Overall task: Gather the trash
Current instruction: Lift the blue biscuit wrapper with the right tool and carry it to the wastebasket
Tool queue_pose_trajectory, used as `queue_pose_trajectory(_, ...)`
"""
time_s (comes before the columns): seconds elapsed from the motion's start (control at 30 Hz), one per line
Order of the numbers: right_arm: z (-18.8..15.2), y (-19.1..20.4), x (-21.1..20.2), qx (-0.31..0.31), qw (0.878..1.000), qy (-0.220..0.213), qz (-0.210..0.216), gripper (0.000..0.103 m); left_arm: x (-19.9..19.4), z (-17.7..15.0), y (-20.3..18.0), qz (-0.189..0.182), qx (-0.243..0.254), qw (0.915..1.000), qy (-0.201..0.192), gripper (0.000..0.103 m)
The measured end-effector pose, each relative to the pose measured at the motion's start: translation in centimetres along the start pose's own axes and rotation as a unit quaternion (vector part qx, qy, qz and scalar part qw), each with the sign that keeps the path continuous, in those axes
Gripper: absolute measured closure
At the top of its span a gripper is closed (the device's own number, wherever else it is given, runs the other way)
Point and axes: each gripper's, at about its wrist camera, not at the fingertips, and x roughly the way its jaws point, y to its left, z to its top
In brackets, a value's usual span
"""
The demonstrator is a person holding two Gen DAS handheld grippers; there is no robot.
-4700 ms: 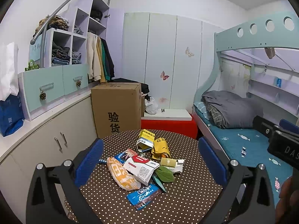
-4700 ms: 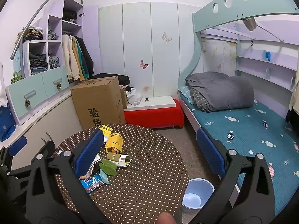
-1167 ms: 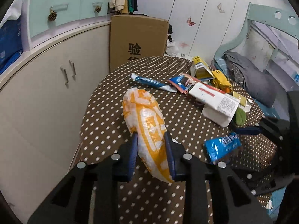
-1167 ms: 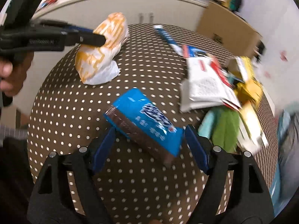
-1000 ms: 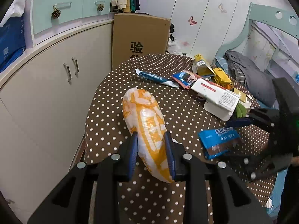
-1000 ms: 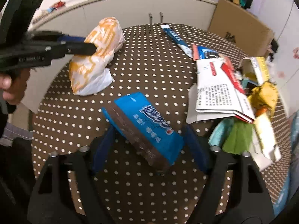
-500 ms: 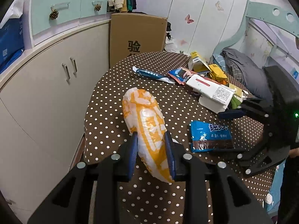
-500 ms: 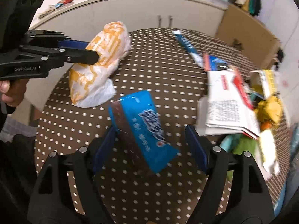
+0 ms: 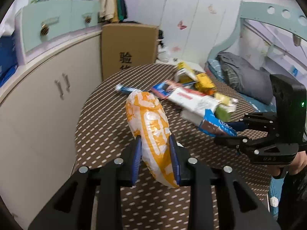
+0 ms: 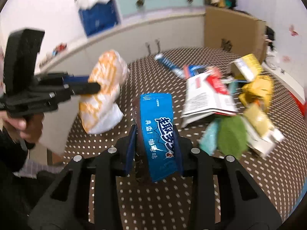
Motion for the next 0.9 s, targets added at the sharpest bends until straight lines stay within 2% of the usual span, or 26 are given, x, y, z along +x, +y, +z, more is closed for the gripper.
queue_pose_trajectory(0.1,-0.4,-1.4,-3.5,0.027,0.999,-0.040,-0.020,0.068,-0.1,1.3,-2.5,-0.020,0.018,0.9996,-0.012,0.075)
queue_pose_trajectory(0.23,-1.4,-4.5,-9.0,0.072,0.991,-0.096,-0.060,0.068,0.5,3.3,-7.9,-0.054,0.055,0.9966,-0.030,0.075)
queue_pose_trajectory(0.4,-4.5,-10.5,-15.7,0.154,0.969,-0.147,-0.128,0.068,2.2,5.0,-15.2,-0.099,0.099,0.9896,-0.033,0.075)
queue_pose_trajectory(0.53,-9.6,-16.3,-19.4,0.240,0.941,-0.158,-0.178,0.068,4.0,5.6,-21.3,-0.134,0.135,0.9814,-0.027,0.075)
queue_pose_trajectory(0.63,-14.4,-21.0,-20.3,0.313,0.917,-0.154,-0.193,0.068,5.7,5.7,-25.2,-0.156,0.150,0.9763,-0.012,0.075)
queue_pose_trajectory(0.87,-25.9,-30.2,-15.5,0.452,0.862,-0.089,-0.211,0.068,10.6,5.5,-31.9,-0.182,0.178,0.9665,0.034,0.075)
queue_pose_trajectory(0.9,-28.1,-31.8,-14.0,0.476,0.850,-0.074,-0.211,0.068,11.2,5.4,-32.8,-0.183,0.182,0.9652,0.039,0.075)
